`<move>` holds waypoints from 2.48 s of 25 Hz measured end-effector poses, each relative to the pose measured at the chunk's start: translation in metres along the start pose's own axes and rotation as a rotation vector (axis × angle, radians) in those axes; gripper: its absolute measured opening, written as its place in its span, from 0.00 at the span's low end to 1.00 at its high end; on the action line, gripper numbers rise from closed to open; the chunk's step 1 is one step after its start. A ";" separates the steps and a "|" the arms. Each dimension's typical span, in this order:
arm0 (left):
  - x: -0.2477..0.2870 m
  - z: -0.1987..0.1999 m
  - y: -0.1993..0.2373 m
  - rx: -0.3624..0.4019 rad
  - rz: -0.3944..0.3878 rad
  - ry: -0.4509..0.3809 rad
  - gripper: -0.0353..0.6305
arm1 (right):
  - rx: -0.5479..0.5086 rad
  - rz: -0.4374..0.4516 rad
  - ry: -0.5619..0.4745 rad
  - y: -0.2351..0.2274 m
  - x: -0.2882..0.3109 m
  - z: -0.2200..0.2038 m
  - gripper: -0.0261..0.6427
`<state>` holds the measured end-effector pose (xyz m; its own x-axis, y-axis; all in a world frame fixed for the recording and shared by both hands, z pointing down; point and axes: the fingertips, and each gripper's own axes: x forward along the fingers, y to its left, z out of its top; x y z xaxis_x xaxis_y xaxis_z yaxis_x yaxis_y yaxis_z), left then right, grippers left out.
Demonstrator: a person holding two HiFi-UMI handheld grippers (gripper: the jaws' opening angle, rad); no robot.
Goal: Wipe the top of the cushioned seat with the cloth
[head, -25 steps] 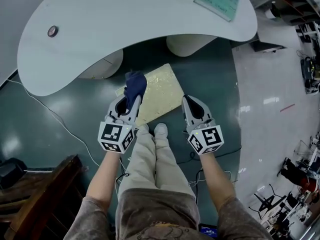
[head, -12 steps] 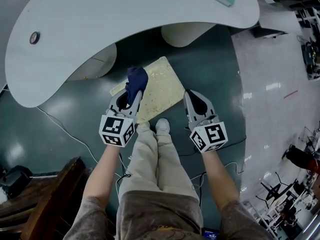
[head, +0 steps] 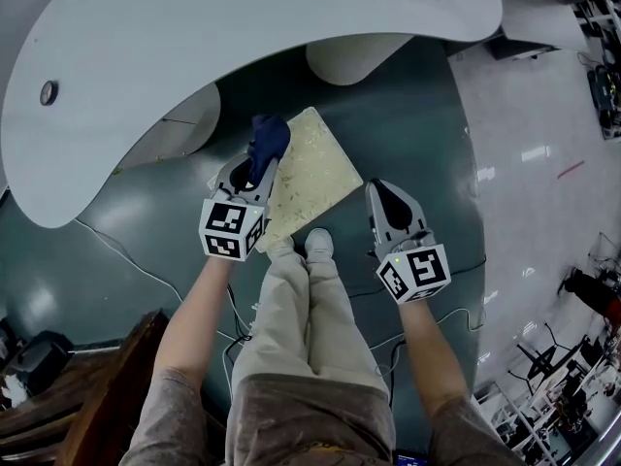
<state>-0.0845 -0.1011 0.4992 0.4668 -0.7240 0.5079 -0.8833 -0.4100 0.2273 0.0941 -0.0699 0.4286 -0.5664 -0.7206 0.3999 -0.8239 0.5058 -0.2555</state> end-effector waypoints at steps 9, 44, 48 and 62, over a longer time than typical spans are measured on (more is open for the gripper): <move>0.069 -0.020 0.017 0.103 -0.008 0.078 0.19 | 0.025 -0.032 -0.005 -0.015 -0.010 -0.008 0.05; 0.175 -0.098 -0.005 0.317 -0.122 0.418 0.19 | 0.077 -0.064 0.020 -0.041 -0.022 -0.028 0.05; 0.170 -0.107 -0.023 0.320 -0.153 0.418 0.19 | 0.078 -0.062 0.025 -0.040 -0.025 -0.032 0.05; 0.159 -0.132 -0.087 0.324 -0.256 0.442 0.19 | 0.079 -0.072 0.018 -0.048 -0.038 -0.033 0.05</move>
<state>0.0612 -0.1074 0.6700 0.5388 -0.3093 0.7836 -0.6547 -0.7391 0.1584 0.1555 -0.0516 0.4544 -0.5054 -0.7448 0.4357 -0.8620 0.4132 -0.2936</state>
